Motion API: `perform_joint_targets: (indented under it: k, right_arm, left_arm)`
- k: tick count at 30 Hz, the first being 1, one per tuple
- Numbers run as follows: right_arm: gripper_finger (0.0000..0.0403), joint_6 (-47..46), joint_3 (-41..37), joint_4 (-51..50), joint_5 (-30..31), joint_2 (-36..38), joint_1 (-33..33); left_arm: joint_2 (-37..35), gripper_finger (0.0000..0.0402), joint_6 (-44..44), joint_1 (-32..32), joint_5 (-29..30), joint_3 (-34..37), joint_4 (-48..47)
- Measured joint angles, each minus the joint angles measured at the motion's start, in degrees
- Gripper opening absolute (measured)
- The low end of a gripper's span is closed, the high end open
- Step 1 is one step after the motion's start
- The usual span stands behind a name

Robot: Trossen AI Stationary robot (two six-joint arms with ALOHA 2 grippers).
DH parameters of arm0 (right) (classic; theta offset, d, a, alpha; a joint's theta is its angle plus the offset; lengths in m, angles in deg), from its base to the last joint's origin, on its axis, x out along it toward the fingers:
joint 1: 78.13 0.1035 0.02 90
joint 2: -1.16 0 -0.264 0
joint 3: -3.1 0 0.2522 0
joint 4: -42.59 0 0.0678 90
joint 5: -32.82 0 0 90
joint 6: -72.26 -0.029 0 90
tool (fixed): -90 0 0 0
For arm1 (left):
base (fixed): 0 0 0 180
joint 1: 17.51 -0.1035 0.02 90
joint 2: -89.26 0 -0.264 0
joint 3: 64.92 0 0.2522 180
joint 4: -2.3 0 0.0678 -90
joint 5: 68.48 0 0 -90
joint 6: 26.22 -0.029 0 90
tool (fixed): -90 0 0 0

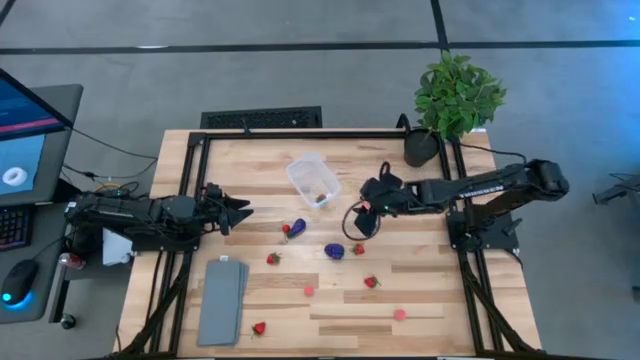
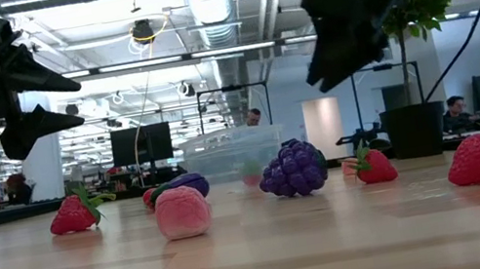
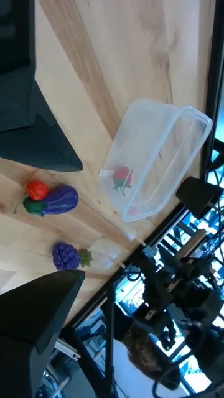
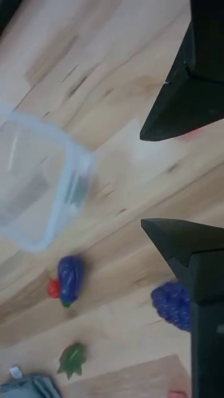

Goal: Pick and placing Produce into tupperware
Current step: Put the top peach into the transparent container

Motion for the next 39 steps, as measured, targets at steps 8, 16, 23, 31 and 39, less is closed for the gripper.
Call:
perform_joint_targets:
  k: [8,16,23,31,39]
  right_arm:
    - [0.0240,-7.18,-5.47,1.97,6.80,1.45,4.05]
    - [0.0240,-15.05,-10.09,3.94,10.74,1.45,6.26]
    - [0.0240,-22.17,-15.23,10.68,14.40,1.45,7.73]
    - [0.0240,-34.89,-18.75,12.63,14.98,1.41,4.78]
    - [0.0240,-38.91,-18.80,14.57,8.20,1.41,-1.70]
  left_arm:
    - [0.02,0.0261,-0.32,0.00,1.21,-0.04,-0.25]
    - [0.02,0.0261,-0.39,0.00,1.38,-0.04,-0.31]
    - [0.02,0.0261,-0.41,0.00,1.40,-0.04,-0.33]
    - [0.02,0.0261,-0.39,0.00,1.40,-0.04,-0.35]
    - [0.02,0.0261,-0.34,0.00,1.40,-0.04,-0.35]
